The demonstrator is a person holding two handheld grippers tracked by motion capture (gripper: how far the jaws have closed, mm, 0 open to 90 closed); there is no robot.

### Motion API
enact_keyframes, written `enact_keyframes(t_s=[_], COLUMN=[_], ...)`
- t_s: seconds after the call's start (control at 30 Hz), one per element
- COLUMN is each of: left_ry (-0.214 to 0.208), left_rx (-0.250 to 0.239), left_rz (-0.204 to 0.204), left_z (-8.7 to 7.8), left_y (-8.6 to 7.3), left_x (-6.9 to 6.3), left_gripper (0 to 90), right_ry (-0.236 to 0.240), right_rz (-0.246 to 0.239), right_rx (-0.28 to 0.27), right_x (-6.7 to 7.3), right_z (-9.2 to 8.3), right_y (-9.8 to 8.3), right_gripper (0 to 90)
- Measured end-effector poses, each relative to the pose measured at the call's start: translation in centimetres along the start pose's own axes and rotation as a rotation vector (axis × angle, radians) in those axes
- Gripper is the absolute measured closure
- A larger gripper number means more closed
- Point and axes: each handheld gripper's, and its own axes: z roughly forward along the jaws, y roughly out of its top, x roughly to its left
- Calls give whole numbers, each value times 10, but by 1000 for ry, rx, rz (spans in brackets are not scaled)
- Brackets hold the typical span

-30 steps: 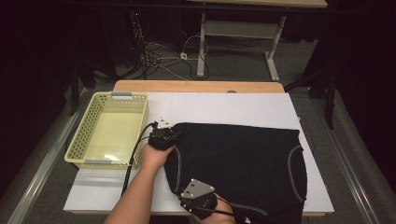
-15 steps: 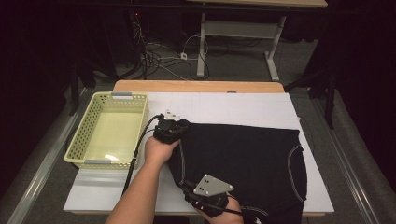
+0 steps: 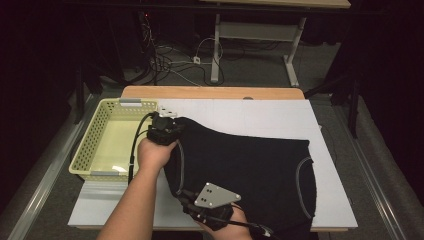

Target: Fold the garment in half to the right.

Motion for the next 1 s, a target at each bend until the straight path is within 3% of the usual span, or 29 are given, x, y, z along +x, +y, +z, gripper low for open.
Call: enact_keyframes(t_s=[0.13, 0.3, 0.4, 0.7, 1.0], left_ry=[22, 15, -17, -64, -122], left_rx=[0, -1, -10, -3, -14], left_rz=[-21, -25, -22, 7, 66], left_z=[-12, -11, -3, 20, 42], left_y=[3, 2, 5, 9, 23], left_x=[8, 5, -8, -38, -71], left_gripper=[802, 800, 799, 800, 800], right_ry=[19, 11, -16, -82, -144], right_rz=[-19, -23, -17, 36, 83], right_rx=[-37, -36, -28, -20, -1], right_x=[8, 8, 1, -19, -32], right_z=[3, -2, -14, -47, -73], right_y=[12, 9, -2, -29, -57], right_gripper=[791, 790, 789, 788, 787])
